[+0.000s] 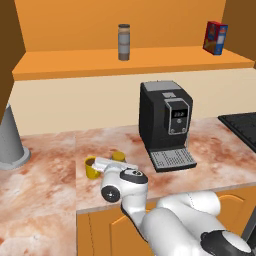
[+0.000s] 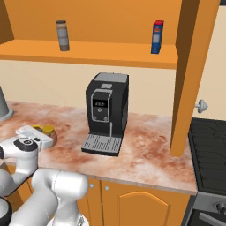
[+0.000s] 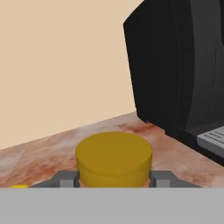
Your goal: Pick the cinnamon and honey bottle from the cabinet and place them next to the mug.
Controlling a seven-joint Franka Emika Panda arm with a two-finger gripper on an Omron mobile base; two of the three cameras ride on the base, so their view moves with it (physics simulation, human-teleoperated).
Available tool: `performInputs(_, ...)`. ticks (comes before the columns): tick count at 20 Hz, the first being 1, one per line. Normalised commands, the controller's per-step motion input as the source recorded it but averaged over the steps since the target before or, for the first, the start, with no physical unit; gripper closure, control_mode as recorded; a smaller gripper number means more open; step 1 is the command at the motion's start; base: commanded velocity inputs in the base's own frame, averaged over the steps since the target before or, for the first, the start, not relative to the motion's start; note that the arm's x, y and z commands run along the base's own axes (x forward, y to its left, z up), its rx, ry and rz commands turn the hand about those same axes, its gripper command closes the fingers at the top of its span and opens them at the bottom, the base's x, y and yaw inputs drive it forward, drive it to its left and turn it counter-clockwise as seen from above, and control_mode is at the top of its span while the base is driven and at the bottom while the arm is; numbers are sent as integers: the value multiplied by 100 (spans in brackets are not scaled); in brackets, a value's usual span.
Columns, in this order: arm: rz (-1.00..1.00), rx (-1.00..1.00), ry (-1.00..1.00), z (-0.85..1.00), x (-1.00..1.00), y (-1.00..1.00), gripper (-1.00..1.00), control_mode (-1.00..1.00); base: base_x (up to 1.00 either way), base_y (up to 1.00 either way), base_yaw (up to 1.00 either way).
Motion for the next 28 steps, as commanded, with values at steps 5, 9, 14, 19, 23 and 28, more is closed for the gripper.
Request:
performInputs(5, 0, 1, 0, -3, 5, 1, 100, -100, 0, 0, 0)
performInputs(9, 0, 0, 0, -21, 18, 21, 100, -100, 0, 0, 0)
performInputs(14, 0, 0, 0, -29, 20, 23, -100, -100, 0, 0, 0)
performInputs(19, 0, 0, 0, -15, 4, 2, -100, -100, 0, 0, 0)
performInputs(23, 0, 0, 0, 0, -1, 0, -100, -100, 0, 0, 0)
performInputs(28, -1, 0, -14, 18, -56, 0, -100, -100, 0, 0, 0)
